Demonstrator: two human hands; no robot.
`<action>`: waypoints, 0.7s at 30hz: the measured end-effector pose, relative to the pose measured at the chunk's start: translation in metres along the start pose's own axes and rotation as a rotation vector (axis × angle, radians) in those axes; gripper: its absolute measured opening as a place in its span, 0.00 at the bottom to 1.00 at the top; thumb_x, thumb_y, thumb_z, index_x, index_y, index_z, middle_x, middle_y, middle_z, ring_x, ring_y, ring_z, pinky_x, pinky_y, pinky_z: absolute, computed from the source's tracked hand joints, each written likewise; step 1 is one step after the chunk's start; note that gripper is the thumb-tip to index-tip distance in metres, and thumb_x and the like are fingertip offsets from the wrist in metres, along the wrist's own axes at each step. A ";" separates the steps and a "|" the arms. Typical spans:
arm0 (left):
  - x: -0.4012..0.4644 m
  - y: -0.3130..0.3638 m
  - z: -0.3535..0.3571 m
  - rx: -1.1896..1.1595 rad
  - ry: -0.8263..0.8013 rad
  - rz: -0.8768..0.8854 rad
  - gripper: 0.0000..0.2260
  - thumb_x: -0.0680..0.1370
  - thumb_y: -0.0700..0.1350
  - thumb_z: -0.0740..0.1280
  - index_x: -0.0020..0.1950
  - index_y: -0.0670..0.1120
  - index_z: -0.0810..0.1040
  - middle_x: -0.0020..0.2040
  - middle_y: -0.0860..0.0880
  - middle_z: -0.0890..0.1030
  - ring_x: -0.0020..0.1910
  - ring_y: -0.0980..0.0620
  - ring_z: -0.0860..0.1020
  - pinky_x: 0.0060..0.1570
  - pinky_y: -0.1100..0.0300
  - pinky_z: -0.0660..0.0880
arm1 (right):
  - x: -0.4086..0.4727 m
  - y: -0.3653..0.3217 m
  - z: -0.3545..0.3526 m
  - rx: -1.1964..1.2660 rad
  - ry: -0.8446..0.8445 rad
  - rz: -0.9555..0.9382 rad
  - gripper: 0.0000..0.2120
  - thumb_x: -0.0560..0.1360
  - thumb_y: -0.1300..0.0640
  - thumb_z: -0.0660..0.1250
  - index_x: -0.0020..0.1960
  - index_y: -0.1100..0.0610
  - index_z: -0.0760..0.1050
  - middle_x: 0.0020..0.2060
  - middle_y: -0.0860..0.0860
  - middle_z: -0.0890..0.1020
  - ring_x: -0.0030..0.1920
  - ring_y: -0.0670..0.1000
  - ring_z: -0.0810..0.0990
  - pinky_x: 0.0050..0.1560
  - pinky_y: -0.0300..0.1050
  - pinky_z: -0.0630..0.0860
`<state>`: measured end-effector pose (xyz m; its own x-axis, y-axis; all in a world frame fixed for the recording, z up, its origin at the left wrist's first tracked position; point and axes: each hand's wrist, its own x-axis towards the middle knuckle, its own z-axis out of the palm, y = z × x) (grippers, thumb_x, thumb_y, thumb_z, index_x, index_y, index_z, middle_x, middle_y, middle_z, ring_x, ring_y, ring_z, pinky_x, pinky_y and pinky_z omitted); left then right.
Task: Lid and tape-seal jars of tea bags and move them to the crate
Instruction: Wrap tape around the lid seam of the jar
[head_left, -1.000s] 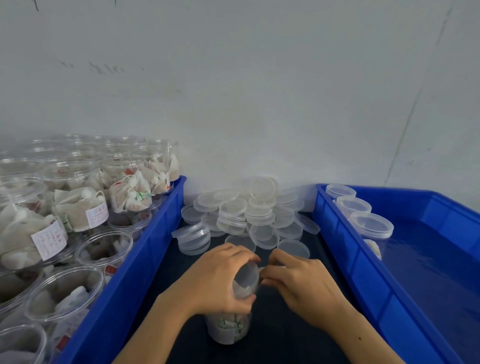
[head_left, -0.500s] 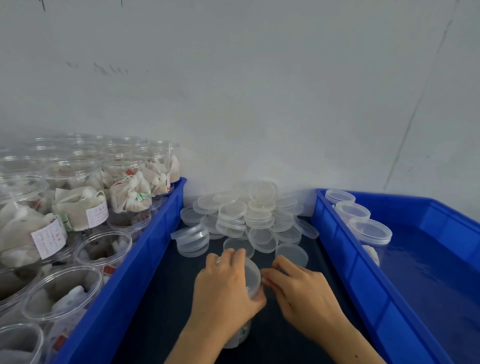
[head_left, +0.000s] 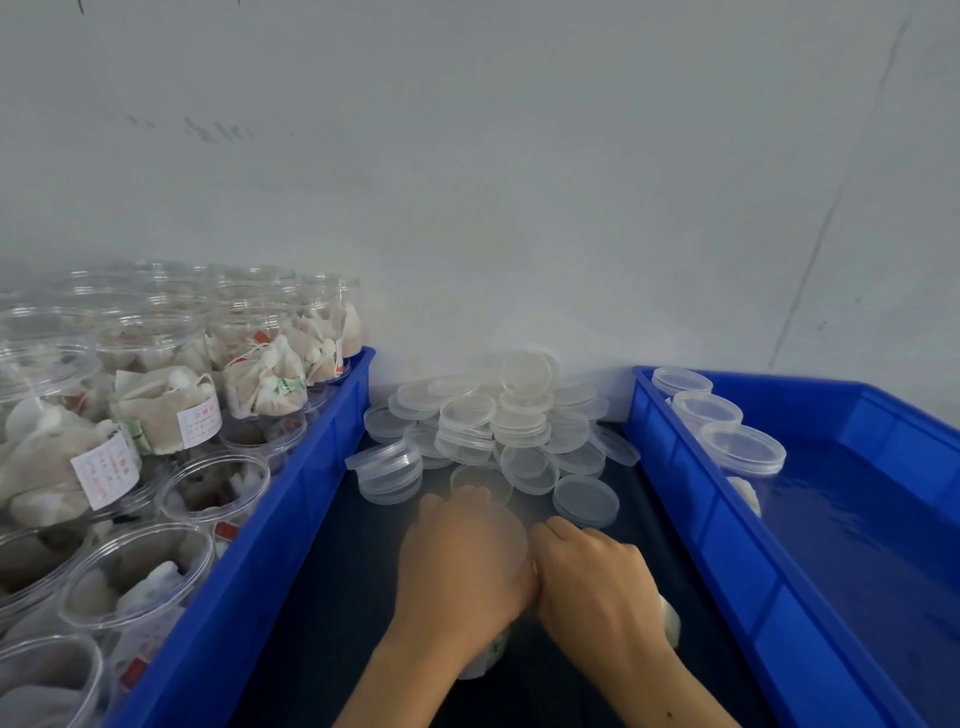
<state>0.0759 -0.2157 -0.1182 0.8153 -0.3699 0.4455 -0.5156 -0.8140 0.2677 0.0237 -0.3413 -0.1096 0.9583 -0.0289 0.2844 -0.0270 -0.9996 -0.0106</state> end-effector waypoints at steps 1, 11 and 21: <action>0.000 0.000 0.000 0.004 -0.001 0.002 0.33 0.73 0.67 0.60 0.72 0.50 0.62 0.68 0.55 0.70 0.62 0.52 0.68 0.53 0.61 0.69 | 0.002 0.000 -0.001 -0.002 0.001 -0.009 0.04 0.77 0.56 0.59 0.50 0.50 0.71 0.48 0.46 0.78 0.47 0.50 0.79 0.39 0.42 0.67; 0.005 -0.003 0.002 0.021 -0.022 0.038 0.33 0.72 0.69 0.59 0.70 0.50 0.64 0.66 0.54 0.72 0.60 0.52 0.69 0.48 0.61 0.66 | 0.018 0.006 -0.005 -0.058 -0.038 -0.048 0.05 0.77 0.56 0.61 0.53 0.52 0.72 0.50 0.48 0.78 0.48 0.52 0.81 0.40 0.44 0.66; 0.009 -0.007 0.002 0.029 -0.079 0.054 0.33 0.70 0.68 0.62 0.69 0.50 0.66 0.65 0.54 0.73 0.59 0.51 0.69 0.46 0.61 0.63 | 0.032 0.006 0.000 -0.105 -0.032 -0.036 0.06 0.77 0.59 0.61 0.53 0.55 0.73 0.51 0.50 0.81 0.48 0.54 0.82 0.41 0.45 0.68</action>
<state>0.0874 -0.2141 -0.1172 0.8052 -0.4467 0.3900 -0.5524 -0.8042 0.2194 0.0543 -0.3480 -0.1004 0.9677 0.0050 0.2519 -0.0210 -0.9947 0.1003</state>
